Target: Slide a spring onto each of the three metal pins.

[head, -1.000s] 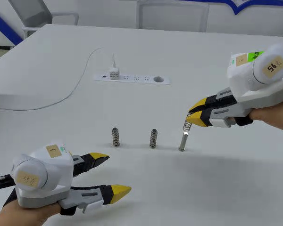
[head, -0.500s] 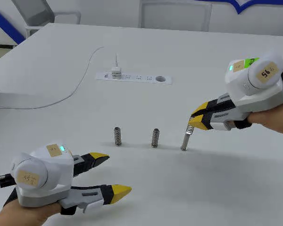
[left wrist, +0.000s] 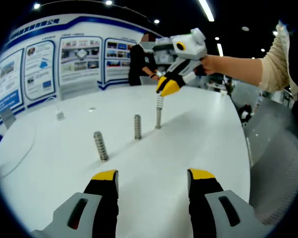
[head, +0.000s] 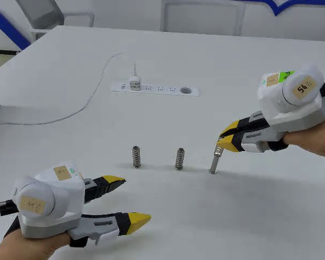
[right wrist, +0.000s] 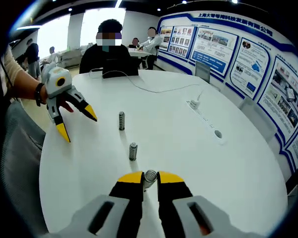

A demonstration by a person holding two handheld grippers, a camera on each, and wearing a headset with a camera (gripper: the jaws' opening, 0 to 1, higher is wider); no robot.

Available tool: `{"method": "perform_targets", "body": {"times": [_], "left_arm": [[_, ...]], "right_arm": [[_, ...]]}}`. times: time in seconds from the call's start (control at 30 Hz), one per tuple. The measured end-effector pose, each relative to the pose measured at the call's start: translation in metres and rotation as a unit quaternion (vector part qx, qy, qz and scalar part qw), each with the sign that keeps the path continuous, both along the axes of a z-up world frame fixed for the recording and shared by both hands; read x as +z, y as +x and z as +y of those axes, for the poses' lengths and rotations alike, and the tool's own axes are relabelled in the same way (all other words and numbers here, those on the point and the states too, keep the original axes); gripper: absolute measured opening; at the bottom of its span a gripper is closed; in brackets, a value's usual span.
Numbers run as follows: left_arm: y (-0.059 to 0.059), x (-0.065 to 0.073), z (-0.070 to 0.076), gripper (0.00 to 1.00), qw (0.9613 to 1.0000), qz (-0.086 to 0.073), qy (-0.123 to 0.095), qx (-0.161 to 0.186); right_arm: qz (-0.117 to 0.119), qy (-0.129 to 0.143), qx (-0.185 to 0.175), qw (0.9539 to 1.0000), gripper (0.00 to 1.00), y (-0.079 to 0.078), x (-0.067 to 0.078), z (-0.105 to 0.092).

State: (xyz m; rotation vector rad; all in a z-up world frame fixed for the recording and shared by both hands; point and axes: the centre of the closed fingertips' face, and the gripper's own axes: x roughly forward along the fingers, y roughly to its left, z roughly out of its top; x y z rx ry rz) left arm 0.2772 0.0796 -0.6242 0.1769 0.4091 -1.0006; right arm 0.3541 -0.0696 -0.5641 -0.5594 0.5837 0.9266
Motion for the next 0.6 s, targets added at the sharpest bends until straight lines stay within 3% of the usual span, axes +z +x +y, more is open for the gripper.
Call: {"method": "perform_targets", "body": {"times": [0.6], "left_arm": [[0.000,0.000,0.000,0.57,1.0000,0.001,0.003,0.000]], "right_arm": [[0.011,-0.014,-0.002,0.9998,0.11,0.001,-0.025,0.003]]}}
